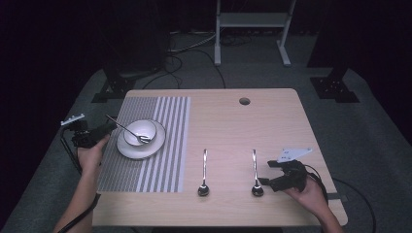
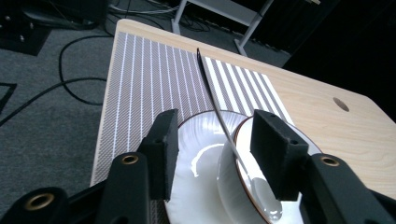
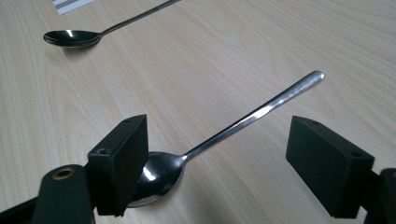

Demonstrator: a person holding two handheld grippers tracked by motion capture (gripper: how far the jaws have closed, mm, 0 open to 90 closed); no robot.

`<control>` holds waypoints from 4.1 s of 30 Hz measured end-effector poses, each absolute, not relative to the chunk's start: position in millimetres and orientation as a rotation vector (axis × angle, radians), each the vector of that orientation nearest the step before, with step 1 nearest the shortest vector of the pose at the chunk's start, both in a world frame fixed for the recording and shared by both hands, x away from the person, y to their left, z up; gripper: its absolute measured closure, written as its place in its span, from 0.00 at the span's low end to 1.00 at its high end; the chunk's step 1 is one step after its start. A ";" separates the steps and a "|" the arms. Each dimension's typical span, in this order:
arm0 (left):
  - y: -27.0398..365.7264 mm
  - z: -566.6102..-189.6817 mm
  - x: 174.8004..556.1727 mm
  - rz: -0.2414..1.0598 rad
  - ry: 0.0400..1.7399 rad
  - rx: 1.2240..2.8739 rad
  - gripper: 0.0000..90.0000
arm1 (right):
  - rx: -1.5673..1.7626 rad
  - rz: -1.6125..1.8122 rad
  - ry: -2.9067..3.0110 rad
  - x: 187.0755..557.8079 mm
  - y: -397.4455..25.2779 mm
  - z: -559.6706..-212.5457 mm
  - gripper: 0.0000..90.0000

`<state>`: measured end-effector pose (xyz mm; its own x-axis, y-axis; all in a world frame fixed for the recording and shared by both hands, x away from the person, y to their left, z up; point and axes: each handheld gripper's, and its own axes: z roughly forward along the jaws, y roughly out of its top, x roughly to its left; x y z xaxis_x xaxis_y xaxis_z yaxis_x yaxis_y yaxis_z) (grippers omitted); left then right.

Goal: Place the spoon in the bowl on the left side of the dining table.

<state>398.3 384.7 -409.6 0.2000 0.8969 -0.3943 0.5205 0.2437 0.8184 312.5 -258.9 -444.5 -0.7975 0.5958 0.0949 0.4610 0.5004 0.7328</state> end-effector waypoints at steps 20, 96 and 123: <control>362.6 -413.1 365.3 0.501 1.414 1.459 0.41 | 0.925 1.184 2.557 313.0 -261.3 -443.0 0.22; 258.9 -411.8 337.5 0.464 1.143 1.696 0.19 | 0.930 1.182 2.557 313.4 -263.3 -443.0 0.22; 205.2 -417.3 333.1 0.421 1.027 1.744 0.17 | 0.936 1.182 2.548 312.9 -264.4 -442.9 0.22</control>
